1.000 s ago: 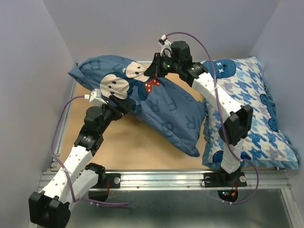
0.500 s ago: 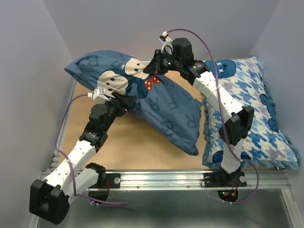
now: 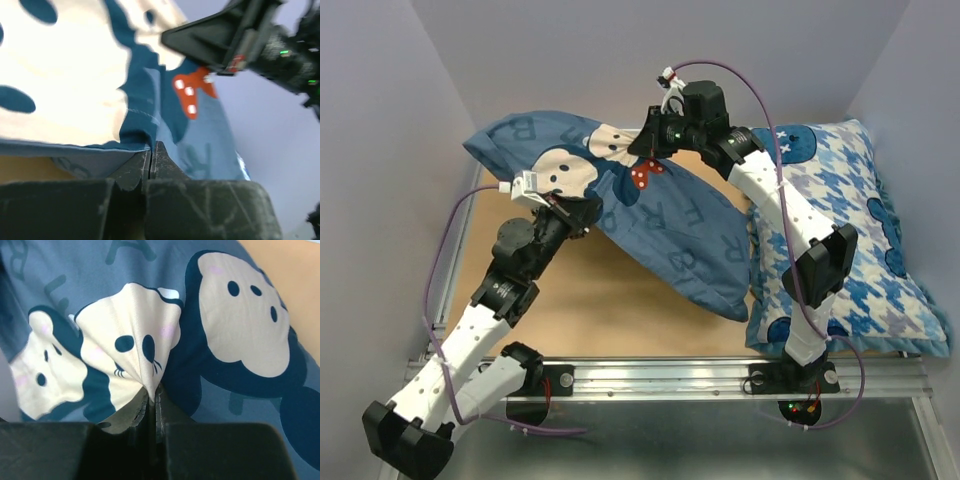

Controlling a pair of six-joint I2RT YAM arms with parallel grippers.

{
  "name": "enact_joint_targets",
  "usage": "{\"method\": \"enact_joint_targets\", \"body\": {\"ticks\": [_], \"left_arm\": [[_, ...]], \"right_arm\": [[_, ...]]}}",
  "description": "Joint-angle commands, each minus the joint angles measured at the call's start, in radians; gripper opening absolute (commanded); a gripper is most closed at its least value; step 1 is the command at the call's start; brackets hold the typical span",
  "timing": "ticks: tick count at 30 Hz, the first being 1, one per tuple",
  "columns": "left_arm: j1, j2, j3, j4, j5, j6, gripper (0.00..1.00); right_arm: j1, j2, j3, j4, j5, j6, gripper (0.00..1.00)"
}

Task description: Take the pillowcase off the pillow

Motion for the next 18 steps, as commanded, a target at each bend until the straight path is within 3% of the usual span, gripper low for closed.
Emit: {"method": "enact_joint_targets", "body": {"ticks": [1, 6, 11, 18], "left_arm": [[-0.027, -0.093, 0.163, -0.094, 0.013, 0.070, 0.00], [-0.040, -0.055, 0.391, -0.165, 0.028, 0.124, 0.00], [-0.047, 0.132, 0.628, -0.202, 0.070, 0.175, 0.00], [-0.035, 0.386, 0.902, -0.280, -0.058, 0.267, 0.00]], "right_arm": [[-0.008, -0.114, 0.048, 0.124, 0.240, -0.116, 0.13], [-0.010, -0.019, 0.046, 0.117, 0.311, -0.156, 0.16], [-0.010, 0.170, 0.069, 0.111, 0.115, -0.117, 0.16], [-0.008, 0.281, 0.065, 0.107, -0.046, -0.092, 0.21]]}}
